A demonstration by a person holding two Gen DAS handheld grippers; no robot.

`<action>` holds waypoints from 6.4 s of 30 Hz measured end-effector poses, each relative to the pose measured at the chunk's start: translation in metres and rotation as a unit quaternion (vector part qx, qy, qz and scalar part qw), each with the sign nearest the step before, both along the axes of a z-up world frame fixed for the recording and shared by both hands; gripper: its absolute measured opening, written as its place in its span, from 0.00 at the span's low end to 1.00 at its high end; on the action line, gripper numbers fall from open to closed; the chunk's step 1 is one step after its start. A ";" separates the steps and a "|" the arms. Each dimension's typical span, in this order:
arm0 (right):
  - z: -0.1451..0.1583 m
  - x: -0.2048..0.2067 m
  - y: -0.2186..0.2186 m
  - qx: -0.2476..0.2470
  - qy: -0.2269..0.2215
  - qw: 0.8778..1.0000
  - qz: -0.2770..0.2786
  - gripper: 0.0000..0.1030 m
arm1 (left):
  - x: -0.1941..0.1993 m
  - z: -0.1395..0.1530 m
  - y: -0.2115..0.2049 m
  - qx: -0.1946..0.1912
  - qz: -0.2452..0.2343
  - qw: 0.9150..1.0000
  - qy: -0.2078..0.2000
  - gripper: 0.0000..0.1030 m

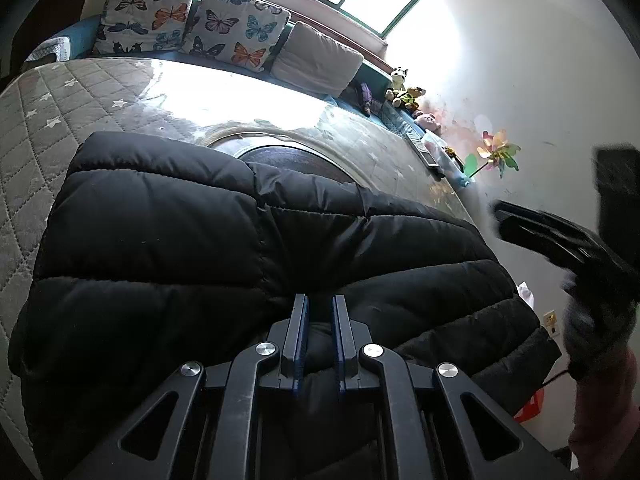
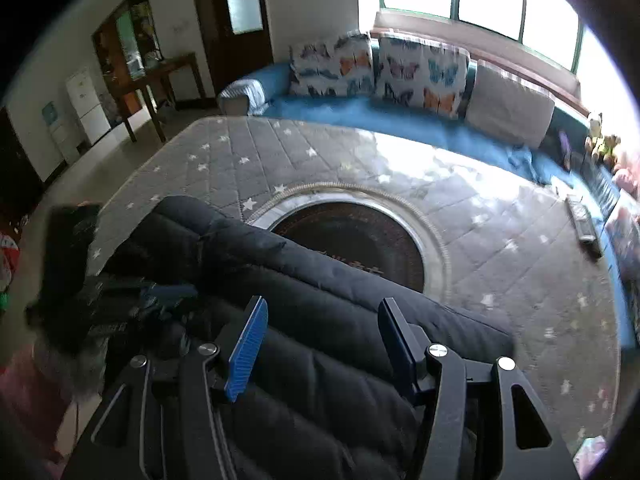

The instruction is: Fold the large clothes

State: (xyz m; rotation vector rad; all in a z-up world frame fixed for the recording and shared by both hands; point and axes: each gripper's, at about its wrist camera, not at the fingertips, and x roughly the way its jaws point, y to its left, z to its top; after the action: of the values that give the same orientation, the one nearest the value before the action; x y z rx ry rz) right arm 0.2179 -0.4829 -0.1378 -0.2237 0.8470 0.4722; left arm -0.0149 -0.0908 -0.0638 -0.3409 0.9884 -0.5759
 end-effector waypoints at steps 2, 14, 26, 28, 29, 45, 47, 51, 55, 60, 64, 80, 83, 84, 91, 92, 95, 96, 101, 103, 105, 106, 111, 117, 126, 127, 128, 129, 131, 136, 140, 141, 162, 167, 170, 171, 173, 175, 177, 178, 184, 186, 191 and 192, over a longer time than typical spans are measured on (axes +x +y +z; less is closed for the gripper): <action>-0.012 0.010 0.005 -0.007 0.008 1.000 -0.009 0.61 | -0.001 0.000 0.000 0.003 0.000 1.000 -0.001 0.12; -0.062 -0.036 -0.011 -0.063 -0.019 0.998 0.025 0.62 | -0.005 0.002 -0.002 0.007 -0.012 1.000 -0.009 0.13; -0.055 -0.106 -0.033 -0.112 -0.005 0.989 0.101 0.62 | -0.051 0.023 0.029 0.067 -0.002 0.997 -0.049 0.13; -0.057 -0.114 -0.035 -0.123 -0.001 0.986 0.109 0.62 | -0.055 0.019 0.034 0.070 -0.002 0.997 -0.046 0.13; -0.058 -0.118 -0.037 -0.129 0.002 0.985 0.111 0.62 | -0.058 0.016 0.035 0.069 -0.003 0.997 -0.044 0.13; -0.068 -0.125 -0.048 -0.099 0.031 0.988 0.115 0.64 | -0.062 -0.021 0.050 0.041 -0.016 0.999 -0.017 0.13; -0.057 -0.115 -0.051 -0.083 0.037 0.989 0.115 0.64 | -0.064 -0.008 0.050 0.050 -0.018 0.998 -0.027 0.13; -0.027 -0.101 -0.058 -0.049 0.016 0.993 0.103 0.64 | -0.062 0.022 0.056 0.042 -0.013 0.998 -0.047 0.13; -0.010 -0.084 -0.065 -0.023 -0.006 0.997 0.080 0.64 | -0.052 0.056 0.063 0.023 0.014 0.997 -0.068 0.13; -0.011 -0.052 -0.066 -0.017 -0.025 0.999 0.042 0.64 | -0.017 0.073 0.057 0.062 0.060 0.992 -0.095 0.33; -0.029 -0.036 -0.069 -0.012 -0.012 1.000 0.021 0.64 | 0.010 0.050 0.060 0.098 0.075 0.990 -0.070 0.33; -0.068 -0.040 -0.084 0.004 -0.021 1.000 0.021 0.64 | 0.030 -0.037 0.097 0.020 0.092 0.994 -0.053 0.17; -0.059 -0.048 -0.083 -0.004 -0.029 0.999 0.019 0.64 | 0.029 -0.037 0.104 0.001 0.091 0.995 -0.049 0.17; -0.055 -0.049 -0.082 -0.011 -0.032 0.999 0.018 0.64 | 0.026 -0.033 0.104 0.004 0.089 0.995 -0.049 0.17; -0.023 -0.074 -0.084 0.001 -0.049 0.999 0.022 0.64 | -0.004 0.011 0.086 0.088 0.087 0.987 -0.105 0.58; -0.024 -0.074 -0.083 -0.001 -0.047 0.999 0.023 0.64 | -0.012 0.019 0.079 0.096 0.090 0.985 -0.115 0.72; -0.045 -0.068 -0.078 -0.022 -0.025 0.999 0.024 0.64 | -0.020 0.032 0.066 0.145 0.097 0.973 -0.149 0.76; -0.056 -0.065 -0.077 -0.026 -0.016 0.999 0.024 0.65 | -0.019 0.033 0.063 0.157 0.097 0.971 -0.152 0.77; -0.056 -0.063 -0.077 -0.022 -0.015 0.999 0.024 0.66 | 0.000 0.026 0.067 0.161 0.102 0.975 -0.112 0.81; -0.044 -0.063 -0.082 -0.009 -0.009 1.000 0.024 0.66 | 0.014 0.022 0.077 0.130 0.098 0.984 -0.078 0.81; -0.032 -0.061 -0.091 0.015 -0.005 1.000 0.023 0.66 | 0.024 0.016 0.084 0.118 0.103 0.986 -0.062 0.81; -0.025 -0.060 -0.097 0.029 -0.005 0.999 0.018 0.66 | 0.029 0.013 0.087 0.117 0.101 0.986 -0.057 0.81; -0.007 -0.045 -0.128 0.071 -0.002 0.997 -0.014 0.77 | 0.049 -0.014 0.101 0.094 0.091 0.991 -0.012 0.86; -0.035 -0.004 -0.144 0.095 0.054 0.993 -0.041 0.77 | 0.056 -0.034 0.117 0.073 0.101 0.992 -0.003 1.00; -0.080 0.024 -0.178 0.186 0.118 0.974 -0.058 1.00 | 0.067 -0.059 0.131 0.046 0.091 0.995 0.010 1.00; -0.084 0.026 -0.181 0.197 0.126 0.971 -0.057 1.00 | 0.069 -0.062 0.132 0.041 0.089 0.995 0.013 1.00; -0.088 0.029 -0.182 0.206 0.135 0.967 -0.055 1.00 | 0.069 -0.064 0.133 0.038 0.088 0.995 0.015 1.00; -0.094 0.031 -0.184 0.220 0.148 0.963 -0.054 1.00 | 0.071 -0.067 0.134 0.032 0.085 0.996 0.019 1.00; -0.097 0.034 -0.186 0.239 0.161 0.956 -0.054 1.00 | 0.073 -0.071 0.135 0.020 0.083 0.996 0.028 1.00; -0.095 0.032 -0.184 0.247 0.169 0.953 -0.051 1.00 | 0.078 -0.079 0.139 0.000 0.078 0.996 0.041 1.00; -0.097 0.026 -0.186 0.262 0.202 0.942 -0.050 1.00 | 0.079 -0.086 0.142 -0.010 0.079 0.996 0.046 1.00; -0.096 0.023 -0.185 0.263 0.211 0.940 -0.051 1.00 | 0.078 -0.086 0.141 -0.010 0.078 0.996 0.047 1.00; -0.092 0.017 -0.184 0.267 0.240 0.932 -0.051 0.93 | 0.064 -0.096 0.156 -0.041 0.055 0.994 0.087 0.97; -0.104 0.024 -0.189 0.285 0.250 0.924 -0.052 0.95 | 0.063 -0.102 0.153 -0.041 0.051 0.995 0.081 1.00; -0.103 0.022 -0.190 0.288 0.245 0.924 -0.053 0.95 | 0.063 -0.102 0.151 -0.043 0.053 0.994 0.084 0.98; -0.103 0.021 -0.192 0.289 0.245 0.924 -0.053 0.94 | 0.062 -0.101 0.151 -0.044 0.055 0.994 0.088 0.97; -0.099 0.018 -0.192 0.290 0.247 0.923 -0.052 0.91 | 0.062 -0.098 0.153 -0.043 0.056 0.994 0.089 0.93; -0.096 0.016 -0.192 0.285 0.246 0.925 -0.048 0.90 | 0.061 -0.097 0.153 -0.037 0.053 0.994 0.088 0.93; -0.098 0.018 -0.191 0.282 0.249 0.925 -0.044 0.92 | 0.063 -0.100 0.156 -0.042 0.053 0.994 0.090 0.96; -0.101 0.020 -0.192 0.286 0.254 0.923 -0.041 0.93 | 0.064 -0.102 0.157 -0.046 0.054 0.993 0.094 0.99; -0.103 0.025 -0.189 0.288 0.249 0.924 -0.036 1.00 | 0.063 -0.105 0.157 -0.050 0.051 0.994 0.081 0.99; -0.103 0.022 -0.187 0.290 0.244 0.925 -0.039 0.98 | 0.061 -0.104 0.153 -0.052 0.052 0.994 0.080 0.96; -0.091 0.013 -0.185 0.294 0.235 0.926 -0.039 0.76 | 0.046 -0.089 0.144 -0.044 0.043 0.996 0.058 0.80; -0.090 0.012 -0.184 0.291 0.234 0.927 -0.038 0.76 | 0.046 -0.089 0.145 -0.046 0.042 0.996 0.058 0.80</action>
State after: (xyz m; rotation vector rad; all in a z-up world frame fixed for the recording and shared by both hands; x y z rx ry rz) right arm 0.2298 -0.6670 -0.2277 0.4887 1.1333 0.6971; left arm 0.0308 0.0543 -0.1530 -0.5003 1.0565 -0.5302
